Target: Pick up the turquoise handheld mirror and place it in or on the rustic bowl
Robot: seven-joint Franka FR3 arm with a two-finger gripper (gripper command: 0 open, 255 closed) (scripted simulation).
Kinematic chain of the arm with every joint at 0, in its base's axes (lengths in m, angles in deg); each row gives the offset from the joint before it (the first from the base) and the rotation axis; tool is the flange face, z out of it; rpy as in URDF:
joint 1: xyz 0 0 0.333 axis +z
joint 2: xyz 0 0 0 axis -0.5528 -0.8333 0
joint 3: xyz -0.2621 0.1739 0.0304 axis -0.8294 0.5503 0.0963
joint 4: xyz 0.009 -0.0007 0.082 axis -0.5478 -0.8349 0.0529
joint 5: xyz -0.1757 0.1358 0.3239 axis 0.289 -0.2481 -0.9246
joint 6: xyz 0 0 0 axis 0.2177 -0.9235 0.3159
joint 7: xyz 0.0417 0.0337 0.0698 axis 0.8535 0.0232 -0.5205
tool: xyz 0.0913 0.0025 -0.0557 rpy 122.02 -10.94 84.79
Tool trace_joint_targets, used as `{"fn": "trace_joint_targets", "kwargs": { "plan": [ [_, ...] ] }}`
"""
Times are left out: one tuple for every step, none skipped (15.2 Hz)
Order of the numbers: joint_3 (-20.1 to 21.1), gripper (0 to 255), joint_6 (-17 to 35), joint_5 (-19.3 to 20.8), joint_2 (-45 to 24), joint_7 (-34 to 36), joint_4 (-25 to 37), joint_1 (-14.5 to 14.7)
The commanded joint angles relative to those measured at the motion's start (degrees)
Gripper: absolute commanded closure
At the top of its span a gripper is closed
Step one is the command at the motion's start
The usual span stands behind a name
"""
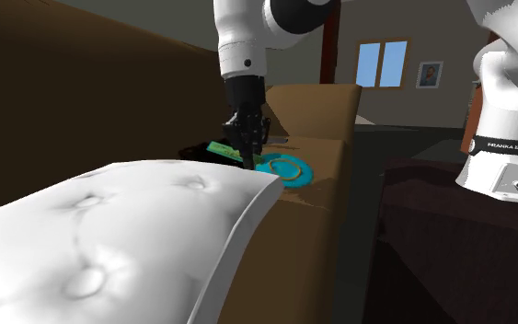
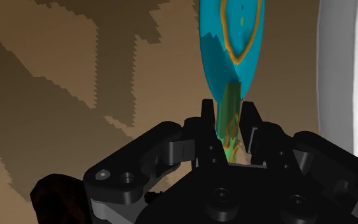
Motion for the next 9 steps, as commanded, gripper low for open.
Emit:
{"fn": "trace_joint_targets", "kwargs": {
  "plan": [
    [0.2, 255, -1.1, -0.3, 0.8, -0.1, 0.4, -0.1],
    [0.3, 255, -1.7, -0.5, 1.2, -0.1, 0.5, -0.2],
    [0.5, 255, -2.3, -0.6, 1.7, -0.2, 0.7, -0.3],
    [0.6, 255, -2.8, -0.8, 2.1, -0.2, 0.9, -0.3],
    [0.7, 255, -3.4, -0.9, 2.5, -0.3, 1.0, -0.4],
    [0.8, 255, -4.0, -1.1, 2.9, -0.3, 1.2, -0.5],
    [0.9, 255, -4.6, -1.2, 3.3, -0.4, 1.5, -0.5],
    [1.0, 255, -5.2, -1.4, 3.6, -0.4, 1.7, -0.6],
    [1.1, 255, -5.8, -1.5, 4.0, -0.5, 1.9, -0.6]
  ]
}}
